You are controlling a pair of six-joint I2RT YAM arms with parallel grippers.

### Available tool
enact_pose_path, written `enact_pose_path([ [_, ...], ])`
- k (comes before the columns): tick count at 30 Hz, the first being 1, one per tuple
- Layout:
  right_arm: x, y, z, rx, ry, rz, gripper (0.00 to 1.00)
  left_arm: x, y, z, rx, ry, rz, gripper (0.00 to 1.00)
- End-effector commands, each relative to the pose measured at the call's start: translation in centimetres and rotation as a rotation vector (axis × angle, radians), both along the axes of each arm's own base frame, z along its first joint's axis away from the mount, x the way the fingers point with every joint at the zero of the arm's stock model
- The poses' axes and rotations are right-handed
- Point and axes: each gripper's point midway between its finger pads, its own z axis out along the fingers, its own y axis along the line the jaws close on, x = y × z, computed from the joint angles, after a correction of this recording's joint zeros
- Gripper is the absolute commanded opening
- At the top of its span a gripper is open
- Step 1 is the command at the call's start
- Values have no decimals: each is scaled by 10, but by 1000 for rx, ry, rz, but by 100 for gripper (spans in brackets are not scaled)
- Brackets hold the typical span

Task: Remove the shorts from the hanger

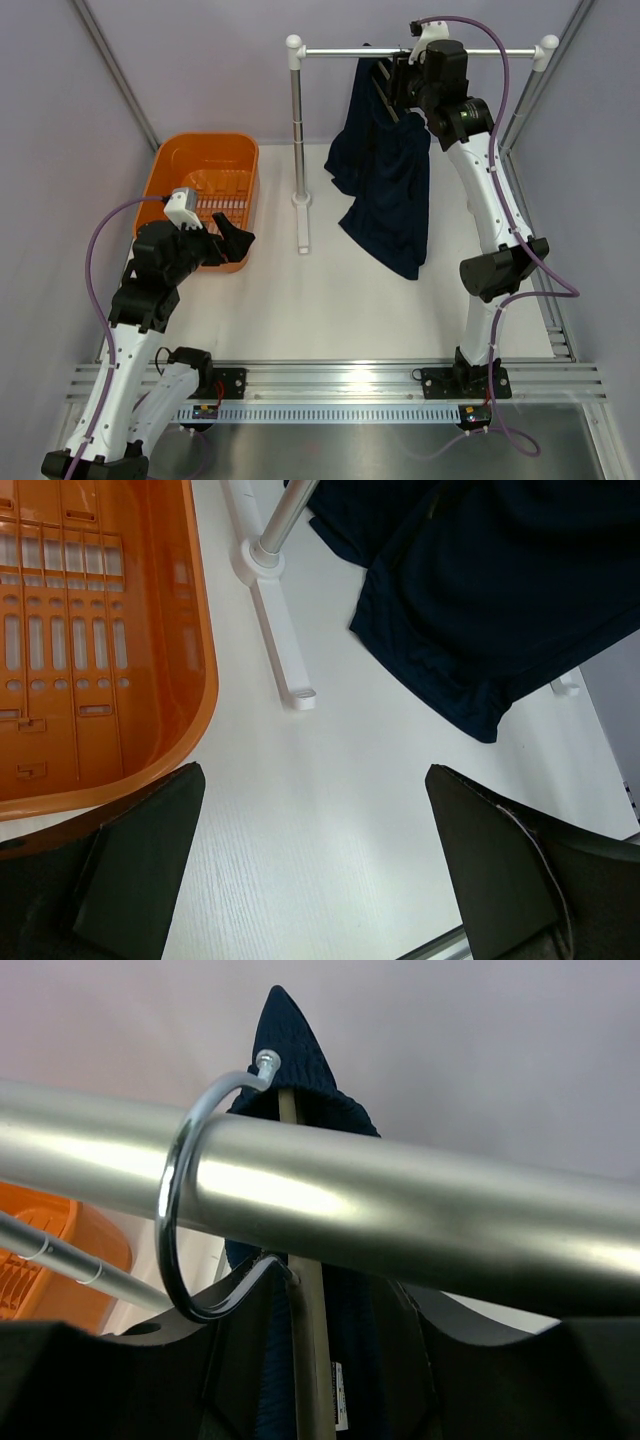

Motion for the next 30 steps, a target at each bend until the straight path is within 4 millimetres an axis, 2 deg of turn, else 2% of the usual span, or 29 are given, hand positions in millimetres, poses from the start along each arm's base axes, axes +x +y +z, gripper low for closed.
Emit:
enact_pose_path([
  [1,-5,1,12,17,-14,17,49,1,-2,21,-6,-75,-14,99],
  [4,-7,2,12,23,-13,18,40,1,-2,23,-6,-78,-12,99],
  [7,-6,2,11,22,-8,20,22,1,-1,22,-4,-79,-11,99],
  [8,-7,3,10,19,-3,28,16,1,-1,22,-5,-77,-9,99],
  [9,-8,4,10,18,-3,33,1,1,-2,22,-5,-76,-11,99],
  [12,-12,4,19,22,-30,48,0,1,-2,21,-4,-76,-13,99],
  [13,-13,5,16,15,-27,52,0,2,-2,21,-5,-73,-11,99],
  [14,-20,8,29,30,-61,84,0,2,-2,21,-5,-73,-11,99],
  [17,-32,2,49,28,-108,72,0,2,-2,21,-5,-72,-12,99],
  [18,-34,-1,48,24,-108,66,0,1,-2,21,-5,-75,-12,99],
  [19,-43,-4,61,28,-138,65,0,1,-2,21,-5,-73,-12,99],
  [22,-54,-15,76,0,-186,42,0,2,-2,21,-6,-71,-12,99],
  [27,-72,-21,85,-57,-209,60,0,2,-2,21,-7,-71,-15,99],
  [28,-79,-23,92,-57,-225,63,0,2,-2,20,-7,-71,-13,99],
  [30,-83,-25,91,-73,-229,66,0,2,-2,21,-7,-73,-13,99],
])
